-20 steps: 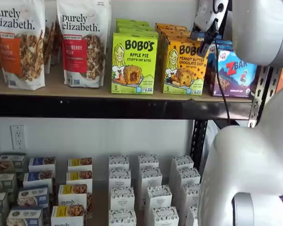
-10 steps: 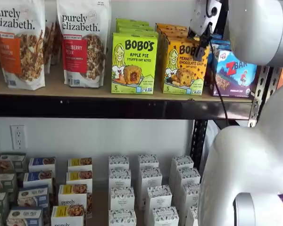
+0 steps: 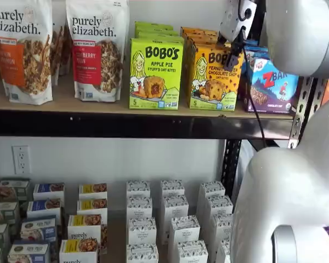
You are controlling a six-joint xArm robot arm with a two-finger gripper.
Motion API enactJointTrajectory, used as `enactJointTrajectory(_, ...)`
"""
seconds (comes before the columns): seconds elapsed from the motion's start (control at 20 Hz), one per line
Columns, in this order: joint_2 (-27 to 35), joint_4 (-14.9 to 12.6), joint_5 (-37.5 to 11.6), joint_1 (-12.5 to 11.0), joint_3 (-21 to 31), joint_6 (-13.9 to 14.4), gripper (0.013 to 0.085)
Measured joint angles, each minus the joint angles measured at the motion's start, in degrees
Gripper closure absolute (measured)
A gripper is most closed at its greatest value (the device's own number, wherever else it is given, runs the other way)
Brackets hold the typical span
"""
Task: Pick up the orange box on the top shelf, the fifth box from the left
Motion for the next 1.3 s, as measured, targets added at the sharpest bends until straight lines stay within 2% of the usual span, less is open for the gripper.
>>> enactJointTrajectory(1.3,-0.8,-1.2,1.5,-0.9,0.5,-1.0,0.0130)
